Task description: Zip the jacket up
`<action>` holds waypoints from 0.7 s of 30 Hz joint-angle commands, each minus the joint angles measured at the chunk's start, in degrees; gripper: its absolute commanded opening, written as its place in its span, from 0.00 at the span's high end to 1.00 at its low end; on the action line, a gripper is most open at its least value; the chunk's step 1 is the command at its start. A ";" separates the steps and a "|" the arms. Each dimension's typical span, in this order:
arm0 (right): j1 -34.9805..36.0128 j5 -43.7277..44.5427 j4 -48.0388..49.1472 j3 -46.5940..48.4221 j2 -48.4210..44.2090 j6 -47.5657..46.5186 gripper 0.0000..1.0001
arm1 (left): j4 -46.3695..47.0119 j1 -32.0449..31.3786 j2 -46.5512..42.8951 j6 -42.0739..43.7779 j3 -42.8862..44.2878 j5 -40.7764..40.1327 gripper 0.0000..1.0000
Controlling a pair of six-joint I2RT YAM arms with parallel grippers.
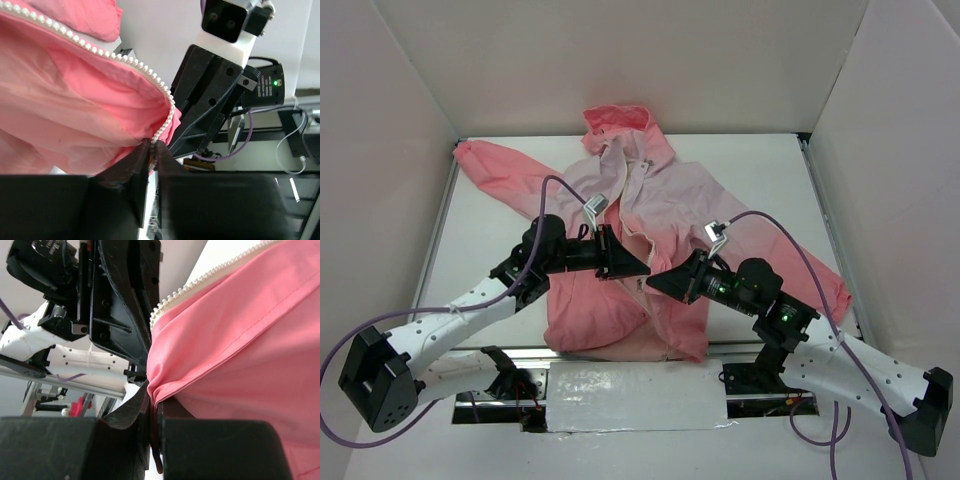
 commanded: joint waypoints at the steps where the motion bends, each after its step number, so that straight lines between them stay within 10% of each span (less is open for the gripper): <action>1: 0.04 -0.45 0.69 2.92 -0.16 0.16 1.00 | 3.74 -0.50 0.40 1.59 0.87 2.00 0.81; 4: 0.04 -0.98 0.69 3.09 -0.25 0.25 1.00 | 3.30 -0.59 0.84 1.77 0.87 2.00 0.99; 21: -0.05 -6.43 7.29 0.72 0.80 0.34 0.62 | 4.79 -0.59 -3.11 -4.29 0.96 -4.50 1.00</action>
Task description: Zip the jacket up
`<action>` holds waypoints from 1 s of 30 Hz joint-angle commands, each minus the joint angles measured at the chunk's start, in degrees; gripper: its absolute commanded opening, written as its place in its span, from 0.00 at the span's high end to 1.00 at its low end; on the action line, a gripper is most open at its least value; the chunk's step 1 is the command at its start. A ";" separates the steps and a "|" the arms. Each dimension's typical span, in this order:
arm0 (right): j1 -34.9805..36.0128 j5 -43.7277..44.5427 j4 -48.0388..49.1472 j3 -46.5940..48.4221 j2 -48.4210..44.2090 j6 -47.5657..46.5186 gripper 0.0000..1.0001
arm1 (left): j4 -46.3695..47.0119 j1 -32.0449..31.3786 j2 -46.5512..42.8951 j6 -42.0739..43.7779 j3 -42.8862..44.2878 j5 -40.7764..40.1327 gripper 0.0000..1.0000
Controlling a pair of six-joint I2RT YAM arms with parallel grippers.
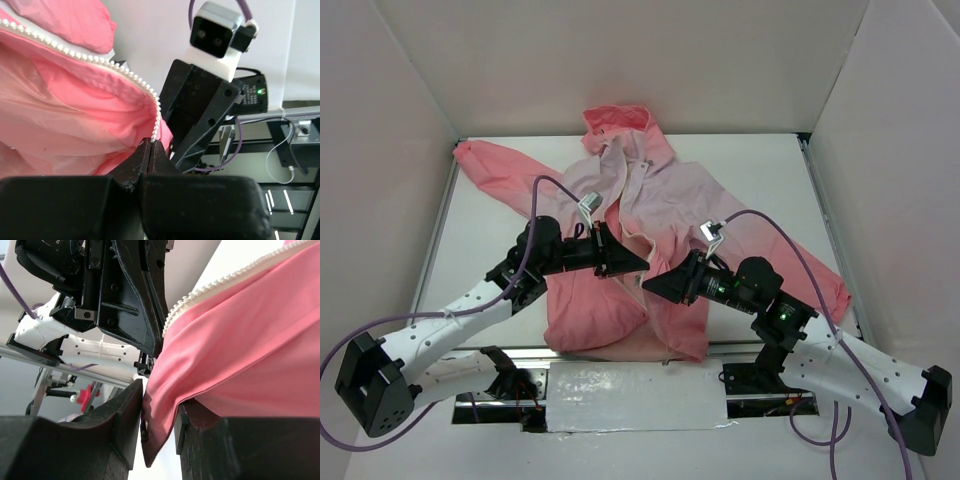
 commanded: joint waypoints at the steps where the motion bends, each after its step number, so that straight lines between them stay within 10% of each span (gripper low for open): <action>1: 0.12 -1.53 4.97 0.61 0.08 0.03 0.63 | 3.70 -0.29 -1.51 -2.04 1.03 -1.62 1.00; 18: -0.58 3.91 -0.91 1.22 -1.15 -1.19 1.00 | -0.68 -0.37 -2.48 0.23 1.28 -2.23 1.00; 24: -0.75 9.08 -19.35 7.98 2.62 -6.99 1.00 | -23.55 -0.11 -3.71 10.50 9.00 -11.77 0.20; 30: -1.46 18.23 -36.76 13.79 2.63 -4.20 1.00 | -47.15 -0.37 -4.50 13.87 13.16 -26.48 0.20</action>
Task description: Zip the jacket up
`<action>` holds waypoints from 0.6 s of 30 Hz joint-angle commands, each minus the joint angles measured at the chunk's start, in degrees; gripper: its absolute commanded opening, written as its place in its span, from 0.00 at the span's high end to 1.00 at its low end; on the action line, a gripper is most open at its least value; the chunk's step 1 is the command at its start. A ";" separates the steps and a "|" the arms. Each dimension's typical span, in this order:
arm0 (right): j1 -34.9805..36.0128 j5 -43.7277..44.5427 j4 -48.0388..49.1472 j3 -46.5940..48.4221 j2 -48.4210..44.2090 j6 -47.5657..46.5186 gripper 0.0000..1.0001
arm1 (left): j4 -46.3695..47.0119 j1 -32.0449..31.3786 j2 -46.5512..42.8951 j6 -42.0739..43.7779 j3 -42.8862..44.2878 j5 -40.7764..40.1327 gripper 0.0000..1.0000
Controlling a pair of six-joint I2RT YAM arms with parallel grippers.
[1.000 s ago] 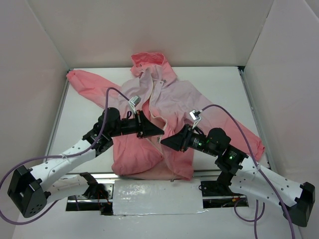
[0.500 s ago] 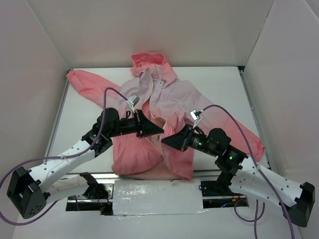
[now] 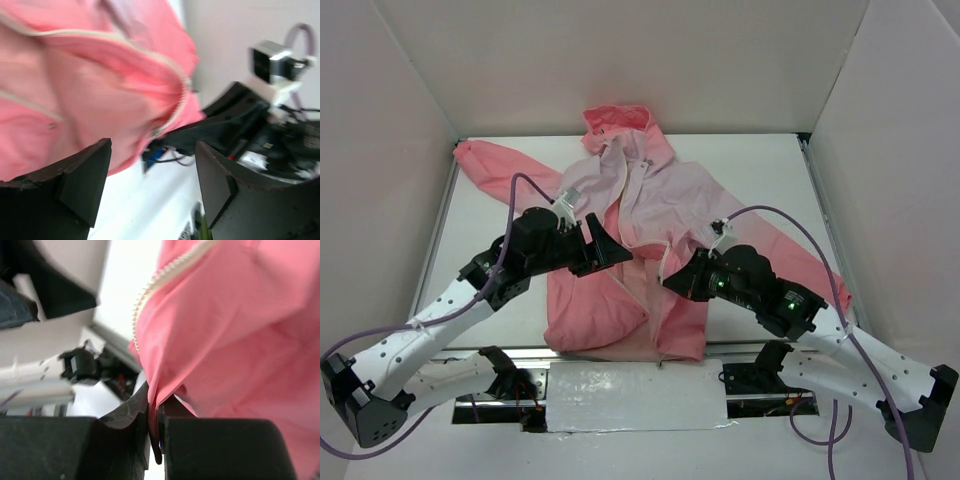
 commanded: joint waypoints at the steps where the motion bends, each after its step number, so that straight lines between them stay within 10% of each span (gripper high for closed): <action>1: -0.89 11.14 -14.36 5.31 -0.78 2.38 1.00 | -16.62 -0.66 -0.90 2.92 1.01 -9.37 0.22; 18: -4.49 24.72 -31.62 23.95 3.45 -1.11 1.00 | -18.57 -18.85 26.60 -18.27 2.75 -22.56 0.42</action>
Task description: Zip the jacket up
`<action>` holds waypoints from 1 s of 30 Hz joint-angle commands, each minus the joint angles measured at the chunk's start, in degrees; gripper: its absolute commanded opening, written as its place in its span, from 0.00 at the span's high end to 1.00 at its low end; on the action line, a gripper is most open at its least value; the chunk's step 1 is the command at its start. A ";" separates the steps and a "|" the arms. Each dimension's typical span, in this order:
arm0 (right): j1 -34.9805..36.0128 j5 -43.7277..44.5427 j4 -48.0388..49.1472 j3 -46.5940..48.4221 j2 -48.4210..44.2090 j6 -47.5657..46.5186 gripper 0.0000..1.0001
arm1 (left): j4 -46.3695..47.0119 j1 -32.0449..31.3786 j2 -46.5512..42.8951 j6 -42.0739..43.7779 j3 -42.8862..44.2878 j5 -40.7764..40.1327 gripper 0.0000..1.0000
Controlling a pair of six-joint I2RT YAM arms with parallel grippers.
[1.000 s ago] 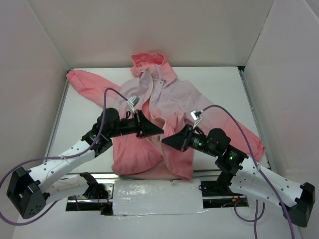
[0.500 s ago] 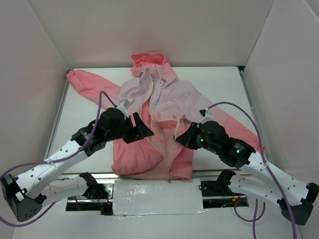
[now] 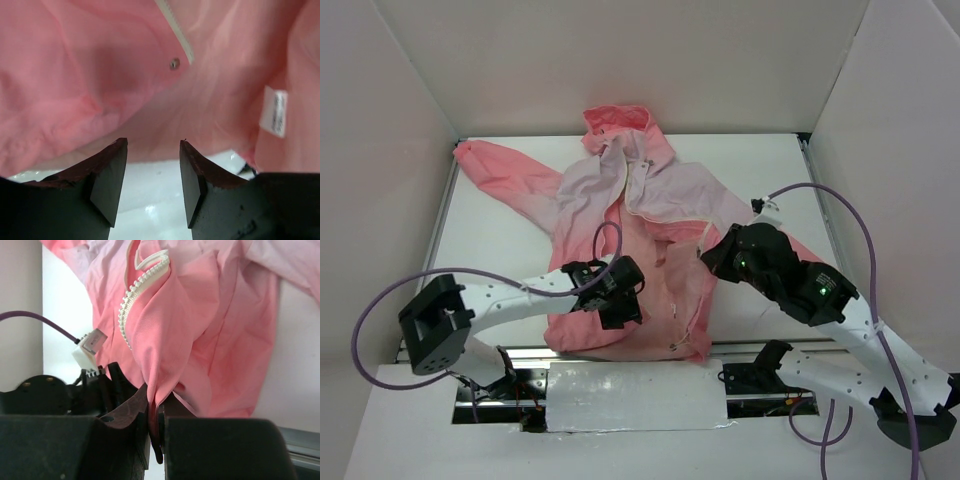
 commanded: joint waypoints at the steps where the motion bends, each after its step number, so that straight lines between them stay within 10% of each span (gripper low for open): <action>1: -1.96 2.16 -2.29 2.45 -1.45 -3.47 1.00 | -1.50 -0.41 4.99 -4.54 4.70 -4.86 0.42; 30: -15.41 -21.48 7.02 -0.98 -1.28 -19.21 1.00 | -24.35 -0.58 30.68 -10.00 31.25 -13.65 0.49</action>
